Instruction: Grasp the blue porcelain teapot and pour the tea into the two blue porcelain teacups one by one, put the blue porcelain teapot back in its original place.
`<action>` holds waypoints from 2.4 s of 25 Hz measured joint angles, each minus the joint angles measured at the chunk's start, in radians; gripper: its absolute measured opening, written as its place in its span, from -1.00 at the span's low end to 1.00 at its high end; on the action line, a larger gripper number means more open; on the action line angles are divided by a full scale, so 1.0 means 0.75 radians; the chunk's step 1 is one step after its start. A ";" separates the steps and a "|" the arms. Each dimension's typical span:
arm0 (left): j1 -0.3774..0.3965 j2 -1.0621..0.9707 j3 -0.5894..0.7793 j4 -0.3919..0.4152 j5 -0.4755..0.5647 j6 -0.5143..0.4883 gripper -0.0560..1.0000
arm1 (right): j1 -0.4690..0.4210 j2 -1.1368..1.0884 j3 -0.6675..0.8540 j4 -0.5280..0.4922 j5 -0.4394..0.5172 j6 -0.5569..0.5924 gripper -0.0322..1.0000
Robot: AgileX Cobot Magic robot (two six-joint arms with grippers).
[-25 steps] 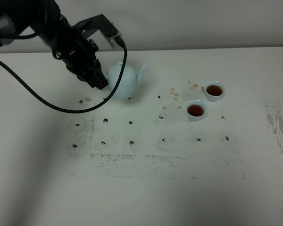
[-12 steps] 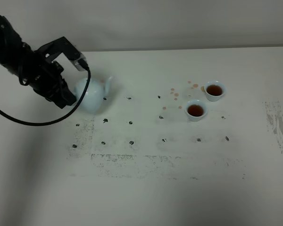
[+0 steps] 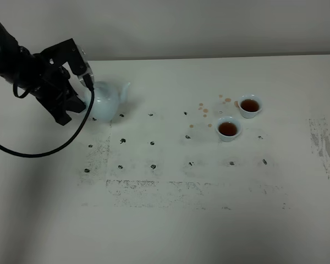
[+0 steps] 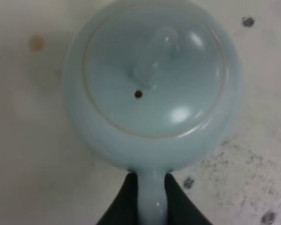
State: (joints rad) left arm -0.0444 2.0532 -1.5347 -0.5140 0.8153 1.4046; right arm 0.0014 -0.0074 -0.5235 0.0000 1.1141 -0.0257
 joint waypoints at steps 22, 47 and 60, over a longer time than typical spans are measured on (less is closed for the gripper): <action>0.133 0.172 0.002 -0.240 -0.111 0.294 -0.89 | 0.000 0.000 0.000 0.000 0.000 0.000 0.00; 0.134 0.235 0.000 -0.280 -0.111 0.307 -0.88 | 0.000 0.000 0.000 0.000 0.000 0.000 0.00; 0.134 0.198 0.000 -0.271 -0.113 0.180 -0.77 | 0.000 0.000 0.000 0.000 0.000 0.000 0.00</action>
State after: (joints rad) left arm 0.0562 2.2014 -1.5346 -0.7173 0.7307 1.5394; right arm 0.0014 -0.0074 -0.5235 0.0000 1.1141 -0.0257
